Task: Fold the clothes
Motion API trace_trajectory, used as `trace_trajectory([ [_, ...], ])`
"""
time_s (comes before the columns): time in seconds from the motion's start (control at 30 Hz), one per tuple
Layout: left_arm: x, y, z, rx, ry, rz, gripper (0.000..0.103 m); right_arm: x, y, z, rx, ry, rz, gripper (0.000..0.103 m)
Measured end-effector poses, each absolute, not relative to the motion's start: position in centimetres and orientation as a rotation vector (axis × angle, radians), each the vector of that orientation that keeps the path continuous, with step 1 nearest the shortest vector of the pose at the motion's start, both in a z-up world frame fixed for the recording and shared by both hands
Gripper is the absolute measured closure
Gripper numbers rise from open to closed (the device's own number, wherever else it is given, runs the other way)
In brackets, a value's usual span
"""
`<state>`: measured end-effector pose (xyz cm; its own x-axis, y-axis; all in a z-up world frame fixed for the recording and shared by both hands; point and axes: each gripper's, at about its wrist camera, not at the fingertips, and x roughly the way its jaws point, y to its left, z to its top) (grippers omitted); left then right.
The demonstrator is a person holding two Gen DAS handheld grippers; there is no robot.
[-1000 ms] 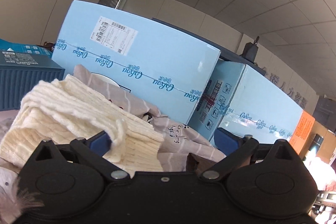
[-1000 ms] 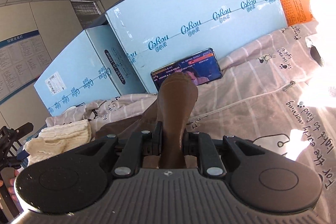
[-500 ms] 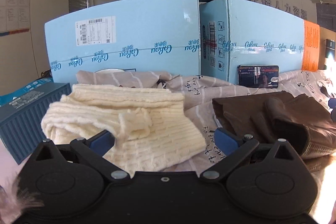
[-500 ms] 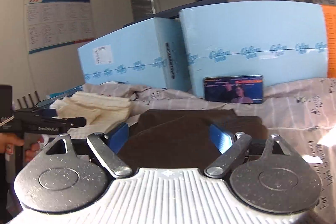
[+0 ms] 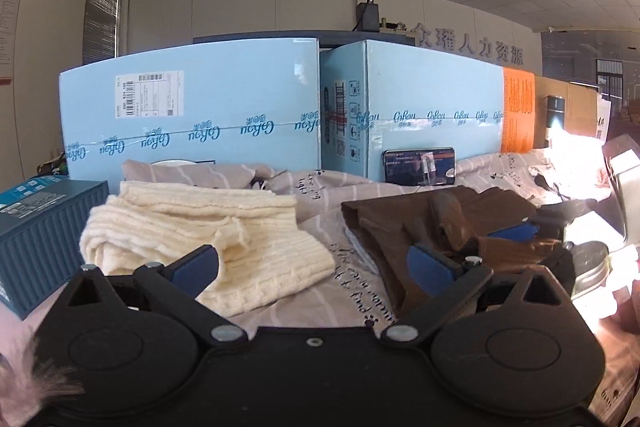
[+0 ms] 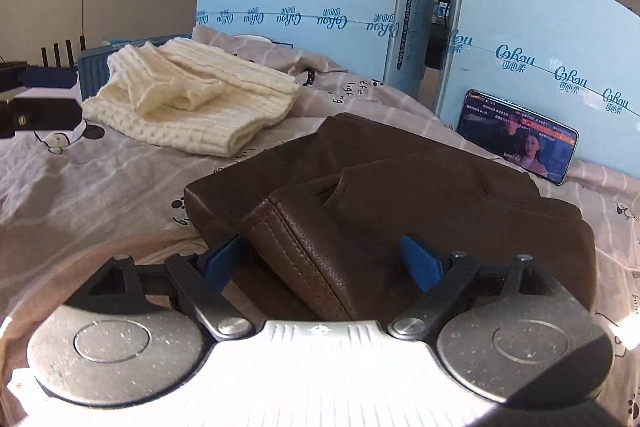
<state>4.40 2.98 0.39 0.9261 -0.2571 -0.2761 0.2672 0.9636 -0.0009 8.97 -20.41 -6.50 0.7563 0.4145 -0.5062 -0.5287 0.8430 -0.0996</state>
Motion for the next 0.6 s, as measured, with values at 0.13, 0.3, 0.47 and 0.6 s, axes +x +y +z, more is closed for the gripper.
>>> trace_trajectory([
  [0.13, 7.4, 1.3, 0.3, -0.028, 0.311, -0.314, 0.000, 8.8, -20.7, -6.5, -0.242, 0.477, 0.499, 0.041],
  [0.3, 10.5, -0.5, -0.6, -0.073, 0.393, -0.342, 0.000, 7.5, -23.2, -4.4, -0.185, 0.355, 0.382, 0.093],
  [0.47, 11.3, -2.4, -2.7, -0.021, 0.471, -0.387, 0.000, 5.3, -28.3, -0.8, -0.065, 0.171, 0.175, 0.096],
  [0.6, 11.9, -2.7, -3.6, -0.017, 0.517, -0.412, 0.000, 3.3, -34.1, 0.6, 0.092, 0.076, -0.036, 0.096],
])
